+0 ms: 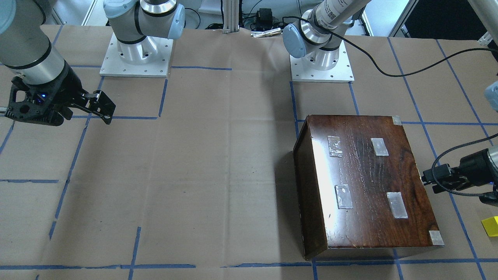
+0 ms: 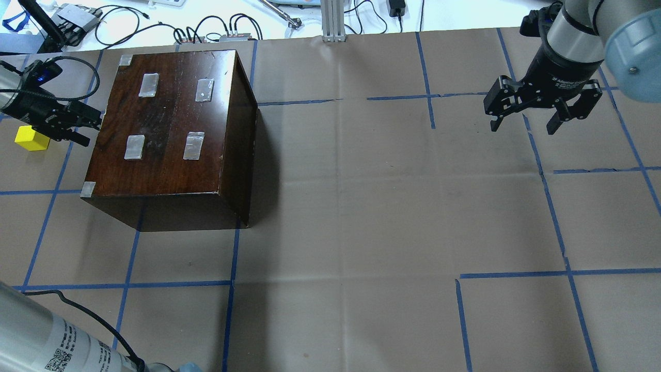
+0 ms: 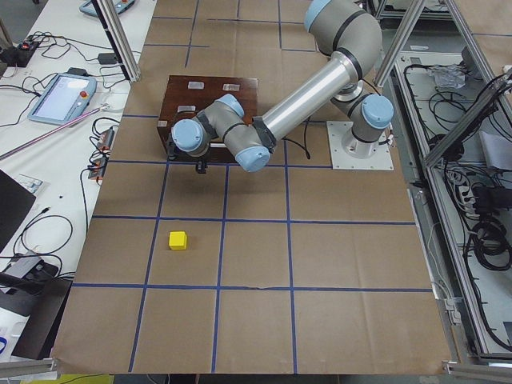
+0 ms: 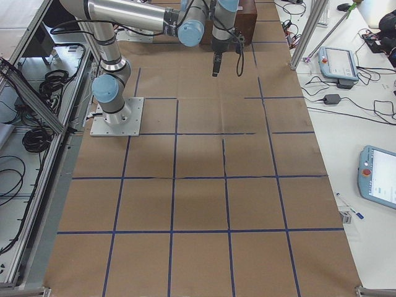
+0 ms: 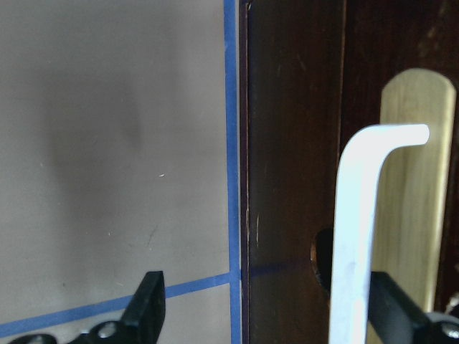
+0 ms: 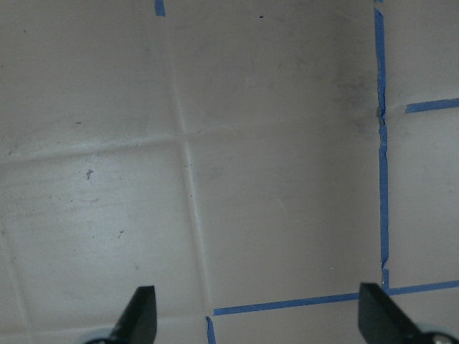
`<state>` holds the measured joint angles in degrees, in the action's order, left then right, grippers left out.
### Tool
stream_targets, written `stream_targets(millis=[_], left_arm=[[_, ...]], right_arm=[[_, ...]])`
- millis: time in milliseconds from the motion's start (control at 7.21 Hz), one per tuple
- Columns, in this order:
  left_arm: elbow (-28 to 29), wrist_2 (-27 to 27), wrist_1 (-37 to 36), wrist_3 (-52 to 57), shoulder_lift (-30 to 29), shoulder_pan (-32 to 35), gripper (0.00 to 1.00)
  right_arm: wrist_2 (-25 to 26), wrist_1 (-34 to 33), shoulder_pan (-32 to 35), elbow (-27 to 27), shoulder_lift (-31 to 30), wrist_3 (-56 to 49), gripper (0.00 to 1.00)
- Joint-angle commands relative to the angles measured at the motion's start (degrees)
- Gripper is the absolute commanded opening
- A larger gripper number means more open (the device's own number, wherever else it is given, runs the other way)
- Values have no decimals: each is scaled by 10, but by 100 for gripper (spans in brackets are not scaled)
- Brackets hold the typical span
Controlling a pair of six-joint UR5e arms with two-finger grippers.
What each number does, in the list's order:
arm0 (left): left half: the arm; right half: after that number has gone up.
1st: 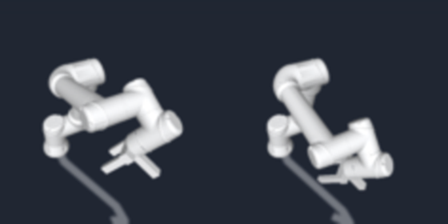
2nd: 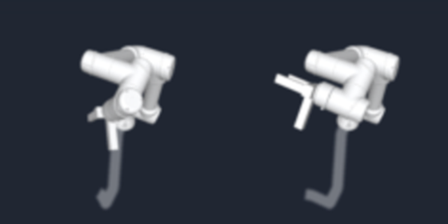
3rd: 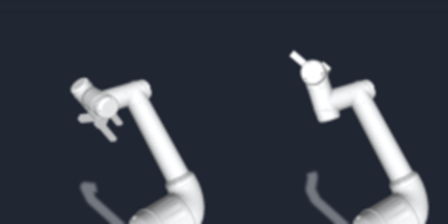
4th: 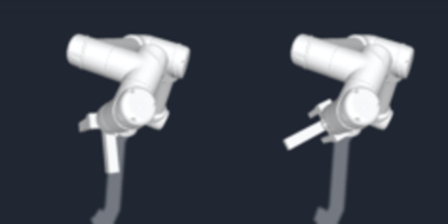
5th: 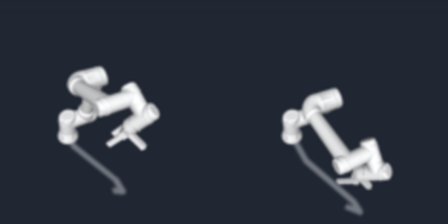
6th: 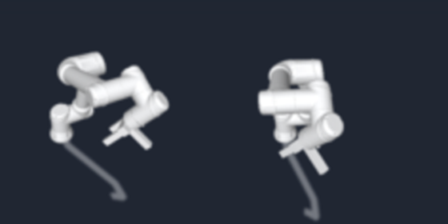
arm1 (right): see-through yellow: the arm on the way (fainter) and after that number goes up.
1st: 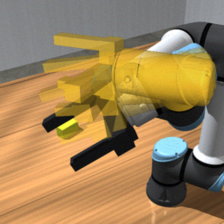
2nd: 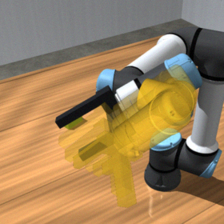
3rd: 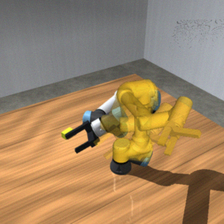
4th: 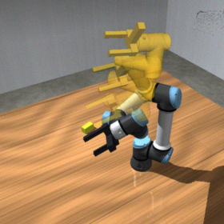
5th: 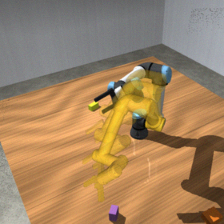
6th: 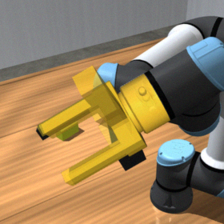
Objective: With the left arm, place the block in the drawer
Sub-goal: 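Close the left gripper on the white drawer handle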
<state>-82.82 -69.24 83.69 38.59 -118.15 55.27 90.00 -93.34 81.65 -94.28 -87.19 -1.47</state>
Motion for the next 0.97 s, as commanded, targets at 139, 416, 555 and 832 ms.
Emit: stream_targets(millis=[139, 416, 555, 832], left_arm=[[-2, -14, -4, 3, -1, -1, 98], [0, -43, -4, 3, -1, -1, 98], [5, -61, -4, 3, -1, -1, 98], [17, -80, -5, 3, -10, -4, 98]], right_arm=[[0, 0, 0, 1, 0, 1, 100], [0, 0, 0, 0, 0, 0, 100], [0, 0, 0, 0, 0, 0, 100], [0, 0, 0, 0, 0, 0, 100]])
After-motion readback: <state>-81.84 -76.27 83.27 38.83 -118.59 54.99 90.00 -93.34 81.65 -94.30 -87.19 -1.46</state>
